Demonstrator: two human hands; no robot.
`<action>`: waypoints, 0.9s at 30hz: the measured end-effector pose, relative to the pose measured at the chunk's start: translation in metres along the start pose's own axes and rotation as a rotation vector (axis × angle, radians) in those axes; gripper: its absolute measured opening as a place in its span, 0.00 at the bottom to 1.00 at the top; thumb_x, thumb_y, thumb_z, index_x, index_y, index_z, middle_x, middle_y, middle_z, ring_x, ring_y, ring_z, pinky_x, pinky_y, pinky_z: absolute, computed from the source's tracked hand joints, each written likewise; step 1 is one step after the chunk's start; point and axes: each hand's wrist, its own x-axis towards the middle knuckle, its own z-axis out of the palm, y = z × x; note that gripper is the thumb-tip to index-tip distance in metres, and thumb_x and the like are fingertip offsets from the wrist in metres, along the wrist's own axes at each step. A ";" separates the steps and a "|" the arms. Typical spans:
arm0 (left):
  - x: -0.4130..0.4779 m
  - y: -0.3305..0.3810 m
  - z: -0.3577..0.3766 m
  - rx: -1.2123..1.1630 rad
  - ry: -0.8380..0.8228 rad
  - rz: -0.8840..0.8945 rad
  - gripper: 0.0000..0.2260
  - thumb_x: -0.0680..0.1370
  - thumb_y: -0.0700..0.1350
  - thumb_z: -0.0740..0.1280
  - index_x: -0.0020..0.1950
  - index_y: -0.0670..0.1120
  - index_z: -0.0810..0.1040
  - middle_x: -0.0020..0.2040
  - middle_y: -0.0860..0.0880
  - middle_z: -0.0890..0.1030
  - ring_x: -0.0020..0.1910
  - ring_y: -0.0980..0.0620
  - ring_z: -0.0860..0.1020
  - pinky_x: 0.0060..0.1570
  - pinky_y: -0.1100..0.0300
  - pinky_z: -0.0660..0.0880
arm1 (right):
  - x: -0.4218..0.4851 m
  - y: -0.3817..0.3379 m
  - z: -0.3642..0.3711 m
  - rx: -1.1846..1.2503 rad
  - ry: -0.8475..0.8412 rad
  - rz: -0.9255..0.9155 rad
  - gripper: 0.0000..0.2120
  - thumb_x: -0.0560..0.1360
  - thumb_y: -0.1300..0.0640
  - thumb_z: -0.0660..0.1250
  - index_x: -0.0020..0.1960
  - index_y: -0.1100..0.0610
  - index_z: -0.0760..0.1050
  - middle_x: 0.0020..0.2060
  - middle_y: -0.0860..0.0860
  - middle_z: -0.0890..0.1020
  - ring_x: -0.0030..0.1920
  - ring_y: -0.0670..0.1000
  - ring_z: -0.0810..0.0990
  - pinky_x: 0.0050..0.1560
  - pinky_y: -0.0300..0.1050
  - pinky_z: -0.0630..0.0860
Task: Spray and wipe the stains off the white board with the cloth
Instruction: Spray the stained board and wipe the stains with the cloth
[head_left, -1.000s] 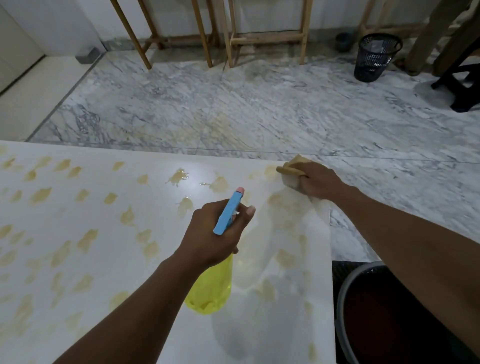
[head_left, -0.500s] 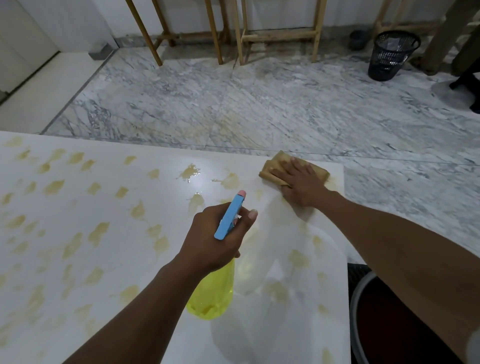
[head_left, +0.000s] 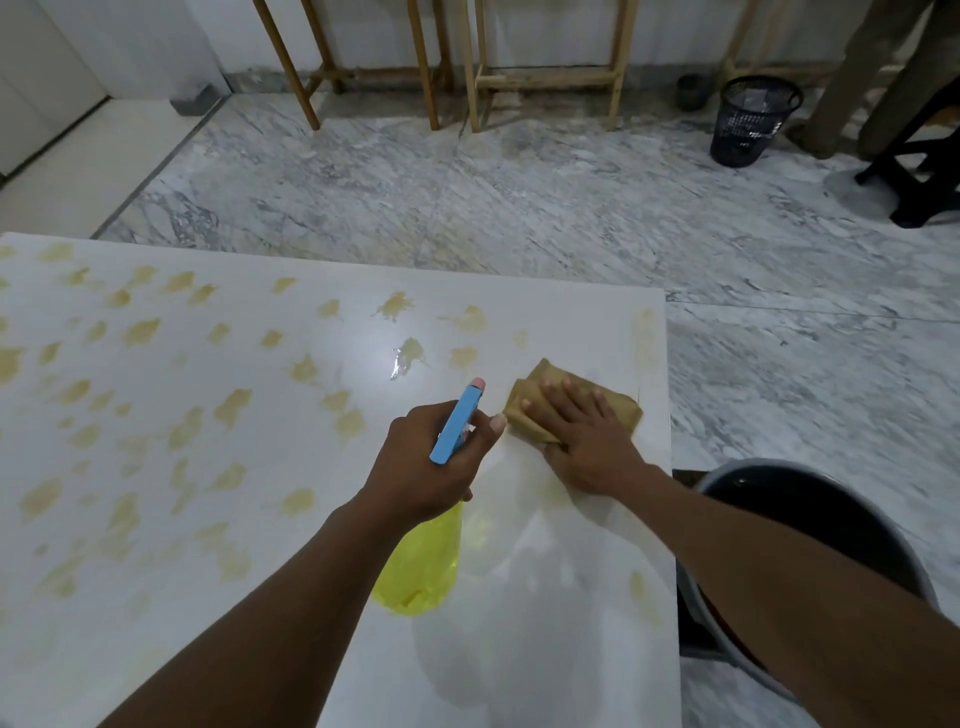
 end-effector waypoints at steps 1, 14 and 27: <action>-0.013 -0.003 -0.002 0.006 -0.001 0.005 0.15 0.81 0.60 0.67 0.50 0.48 0.80 0.32 0.50 0.83 0.30 0.52 0.86 0.34 0.75 0.75 | -0.015 -0.013 0.005 -0.006 -0.017 0.014 0.35 0.72 0.38 0.36 0.79 0.39 0.43 0.81 0.47 0.43 0.81 0.53 0.39 0.76 0.56 0.33; -0.189 -0.065 -0.042 -0.015 -0.024 0.044 0.16 0.81 0.60 0.68 0.50 0.48 0.80 0.36 0.44 0.86 0.29 0.51 0.86 0.34 0.74 0.76 | -0.208 -0.175 0.087 0.074 -0.073 0.056 0.31 0.75 0.41 0.39 0.79 0.34 0.47 0.79 0.40 0.39 0.79 0.48 0.34 0.76 0.52 0.32; -0.207 -0.064 -0.100 -0.018 -0.017 0.109 0.14 0.80 0.60 0.69 0.43 0.51 0.78 0.31 0.47 0.83 0.30 0.49 0.86 0.32 0.73 0.75 | -0.237 -0.218 -0.021 1.617 -0.231 0.761 0.17 0.79 0.54 0.67 0.56 0.68 0.82 0.54 0.68 0.83 0.53 0.66 0.83 0.63 0.61 0.75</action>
